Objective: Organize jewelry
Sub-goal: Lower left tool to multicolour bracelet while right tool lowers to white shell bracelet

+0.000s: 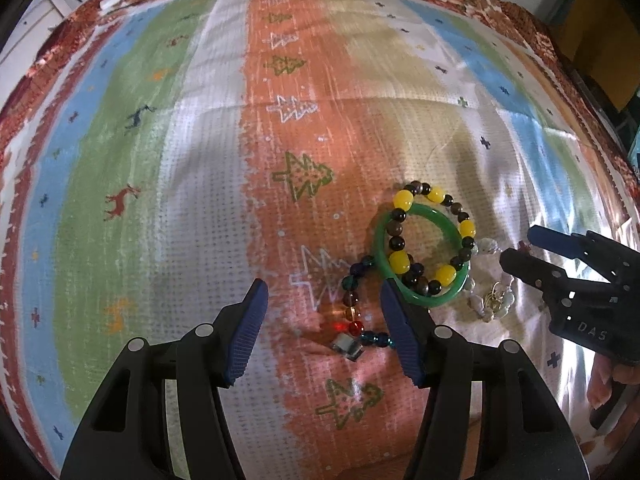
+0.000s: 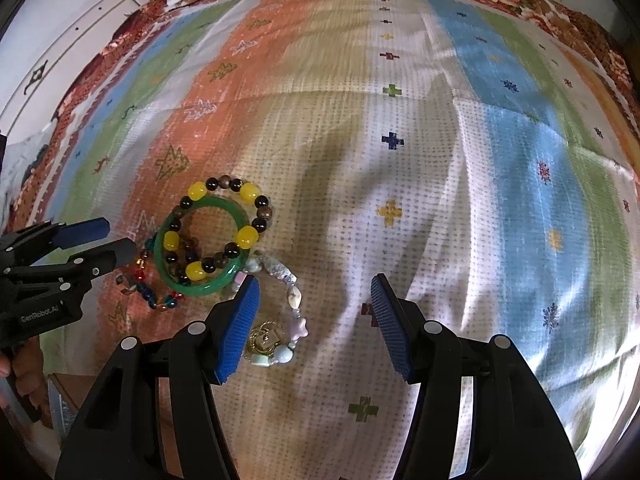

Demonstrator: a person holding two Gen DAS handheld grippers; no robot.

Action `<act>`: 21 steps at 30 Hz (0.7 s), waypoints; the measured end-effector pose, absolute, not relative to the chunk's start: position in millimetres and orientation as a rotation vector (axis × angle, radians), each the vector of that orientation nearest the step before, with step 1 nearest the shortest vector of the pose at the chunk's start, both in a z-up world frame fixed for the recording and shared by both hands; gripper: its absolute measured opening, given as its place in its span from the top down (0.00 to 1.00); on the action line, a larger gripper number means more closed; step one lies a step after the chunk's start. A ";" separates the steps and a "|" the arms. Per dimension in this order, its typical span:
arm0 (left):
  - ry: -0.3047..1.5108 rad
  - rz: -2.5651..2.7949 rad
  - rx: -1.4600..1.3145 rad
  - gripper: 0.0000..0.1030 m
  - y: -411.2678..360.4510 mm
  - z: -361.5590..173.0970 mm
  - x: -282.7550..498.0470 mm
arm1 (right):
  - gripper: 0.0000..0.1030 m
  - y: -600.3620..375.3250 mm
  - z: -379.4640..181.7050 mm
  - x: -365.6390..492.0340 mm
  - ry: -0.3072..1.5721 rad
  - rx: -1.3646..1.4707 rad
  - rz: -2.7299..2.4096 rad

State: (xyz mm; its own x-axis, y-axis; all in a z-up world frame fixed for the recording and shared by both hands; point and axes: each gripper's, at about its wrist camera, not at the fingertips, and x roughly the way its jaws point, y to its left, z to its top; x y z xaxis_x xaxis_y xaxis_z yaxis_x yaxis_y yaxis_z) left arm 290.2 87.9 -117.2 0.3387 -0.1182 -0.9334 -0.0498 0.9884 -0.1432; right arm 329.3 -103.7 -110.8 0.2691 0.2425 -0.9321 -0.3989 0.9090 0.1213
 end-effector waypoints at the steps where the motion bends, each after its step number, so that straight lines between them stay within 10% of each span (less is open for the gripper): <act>1: 1.228 -0.046 -0.155 0.44 87.9 -118.5 290.9 | 0.44 -103.2 -112.3 330.0 1.227 -0.152 0.433; 21: 1.263 -0.057 -0.051 0.44 76.4 -133.3 297.3 | 0.62 -106.2 -127.0 334.0 1.236 -0.204 0.399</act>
